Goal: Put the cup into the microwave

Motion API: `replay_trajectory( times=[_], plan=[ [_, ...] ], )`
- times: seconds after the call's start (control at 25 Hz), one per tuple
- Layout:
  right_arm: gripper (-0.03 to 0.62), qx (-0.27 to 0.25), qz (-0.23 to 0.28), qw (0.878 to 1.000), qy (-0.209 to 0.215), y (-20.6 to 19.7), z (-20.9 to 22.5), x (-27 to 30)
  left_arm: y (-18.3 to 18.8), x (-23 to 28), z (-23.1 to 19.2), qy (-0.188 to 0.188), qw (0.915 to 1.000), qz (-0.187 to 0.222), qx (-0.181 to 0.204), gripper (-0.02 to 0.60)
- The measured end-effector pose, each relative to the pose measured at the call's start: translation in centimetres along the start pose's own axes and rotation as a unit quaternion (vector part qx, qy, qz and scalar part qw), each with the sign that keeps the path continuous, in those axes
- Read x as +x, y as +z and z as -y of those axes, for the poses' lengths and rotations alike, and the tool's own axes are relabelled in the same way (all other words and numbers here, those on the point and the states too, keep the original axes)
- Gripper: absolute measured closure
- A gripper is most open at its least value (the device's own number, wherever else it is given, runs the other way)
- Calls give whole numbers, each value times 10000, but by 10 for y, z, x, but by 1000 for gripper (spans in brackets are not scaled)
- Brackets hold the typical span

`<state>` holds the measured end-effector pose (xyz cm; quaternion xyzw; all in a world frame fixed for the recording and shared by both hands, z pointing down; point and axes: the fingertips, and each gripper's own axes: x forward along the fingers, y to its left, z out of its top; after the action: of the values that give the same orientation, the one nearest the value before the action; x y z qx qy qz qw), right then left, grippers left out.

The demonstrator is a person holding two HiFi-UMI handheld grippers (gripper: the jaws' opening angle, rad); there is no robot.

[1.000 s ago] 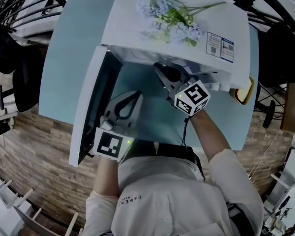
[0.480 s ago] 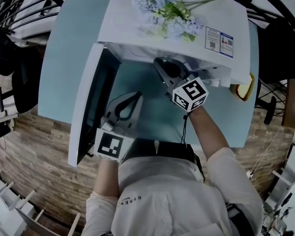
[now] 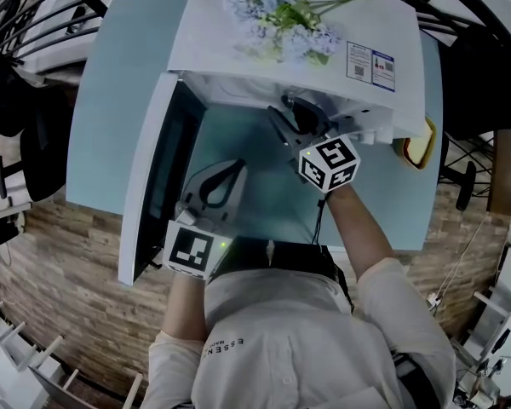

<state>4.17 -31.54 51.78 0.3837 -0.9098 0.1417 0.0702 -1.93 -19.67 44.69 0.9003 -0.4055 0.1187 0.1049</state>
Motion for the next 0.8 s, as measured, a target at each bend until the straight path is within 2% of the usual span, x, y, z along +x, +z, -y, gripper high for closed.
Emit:
replay_trajectory(
  times=[0.36, 0.64, 0.8],
  plan=[
    [454, -51, 134, 9955, -941, 14, 3, -44, 11, -1, 6, -116, 9998, 103, 107, 580],
    [456, -302, 387, 9960, -742, 41, -34, -80, 32, -5, 14, -249, 9990, 239, 279, 580],
    [487, -445, 559, 9952, -668, 61, -54, -99, 46, -8, 18, -396, 9967, 405, 588, 580]
  ],
)
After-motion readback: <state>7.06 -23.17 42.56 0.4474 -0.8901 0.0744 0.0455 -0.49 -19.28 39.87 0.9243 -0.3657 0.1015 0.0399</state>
